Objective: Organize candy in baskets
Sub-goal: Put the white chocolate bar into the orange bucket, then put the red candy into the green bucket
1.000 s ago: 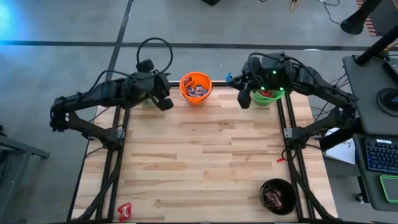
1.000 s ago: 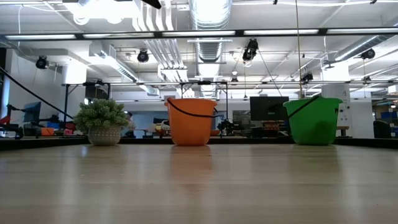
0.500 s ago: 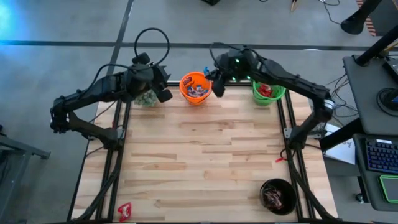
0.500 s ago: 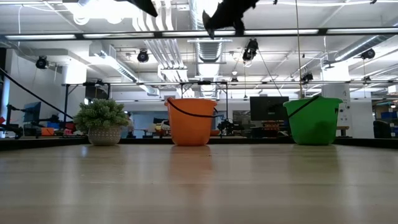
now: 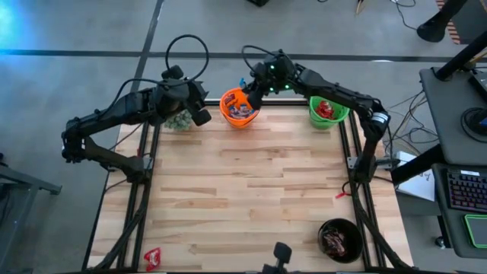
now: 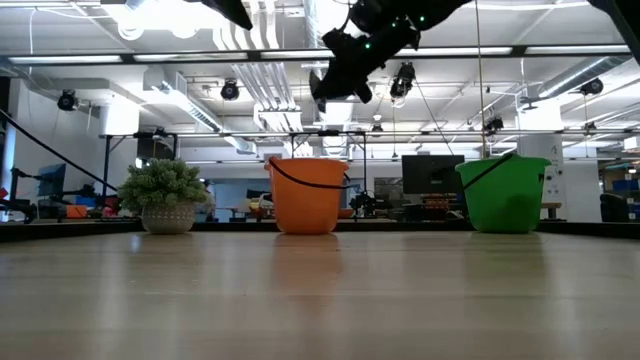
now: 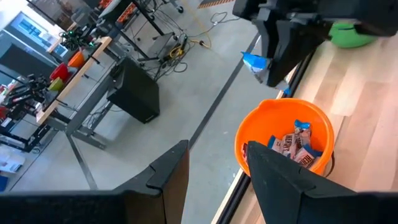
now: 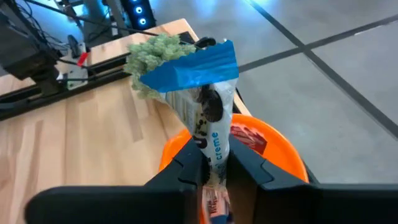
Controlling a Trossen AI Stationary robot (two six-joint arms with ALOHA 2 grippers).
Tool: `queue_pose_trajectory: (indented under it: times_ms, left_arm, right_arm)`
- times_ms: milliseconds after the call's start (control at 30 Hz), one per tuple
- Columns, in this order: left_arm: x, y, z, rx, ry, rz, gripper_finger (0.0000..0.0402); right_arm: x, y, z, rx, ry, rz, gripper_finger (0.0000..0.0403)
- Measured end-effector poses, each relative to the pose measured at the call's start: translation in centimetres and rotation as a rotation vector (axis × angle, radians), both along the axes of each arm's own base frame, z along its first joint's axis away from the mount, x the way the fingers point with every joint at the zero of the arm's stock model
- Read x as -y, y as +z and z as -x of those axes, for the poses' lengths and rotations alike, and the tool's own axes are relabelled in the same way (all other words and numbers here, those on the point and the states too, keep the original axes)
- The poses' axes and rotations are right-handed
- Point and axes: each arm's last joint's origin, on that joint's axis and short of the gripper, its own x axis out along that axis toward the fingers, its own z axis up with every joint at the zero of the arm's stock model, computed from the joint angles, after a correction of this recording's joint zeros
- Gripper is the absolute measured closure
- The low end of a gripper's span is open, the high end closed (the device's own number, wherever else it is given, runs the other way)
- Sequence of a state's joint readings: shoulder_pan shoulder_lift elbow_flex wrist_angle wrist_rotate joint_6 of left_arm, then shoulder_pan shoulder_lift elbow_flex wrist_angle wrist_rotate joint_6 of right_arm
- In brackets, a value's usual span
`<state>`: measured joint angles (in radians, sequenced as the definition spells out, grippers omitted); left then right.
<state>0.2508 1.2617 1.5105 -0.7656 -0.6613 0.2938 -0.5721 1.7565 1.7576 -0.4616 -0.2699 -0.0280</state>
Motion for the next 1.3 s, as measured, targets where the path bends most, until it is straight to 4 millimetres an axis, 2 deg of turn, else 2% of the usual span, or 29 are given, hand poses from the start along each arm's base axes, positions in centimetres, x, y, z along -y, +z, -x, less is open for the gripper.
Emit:
queue_pose_trajectory:
  times_ms: [200,533,800,1033,1300]
  left_arm:
    - [0.0,0.0,0.0,0.016,0.010,0.014,0.0256]
    - [0.1,-0.7,0.4,-0.018,0.038,0.066,0.0256]
    - [0.5,-2.3,1.8,-0.130,0.123,0.192,0.0256]
    - [1.3,-3.8,3.3,-0.163,0.194,0.471,0.0256]
    - [2.1,-4.4,4.1,-0.219,0.179,0.685,0.0256]
  right_arm:
    - [1.0,-0.8,-0.6,0.026,-0.007,0.013,0.0319]
    - [1.1,-0.9,-0.9,0.047,-0.024,-0.008,0.0262]
    - [1.0,-0.7,-0.8,0.059,-0.042,-0.031,0.0255]
    - [0.9,-0.4,-0.7,0.063,-0.038,-0.021,0.0255]
    - [0.8,0.1,-0.5,0.052,0.003,0.060,0.0255]
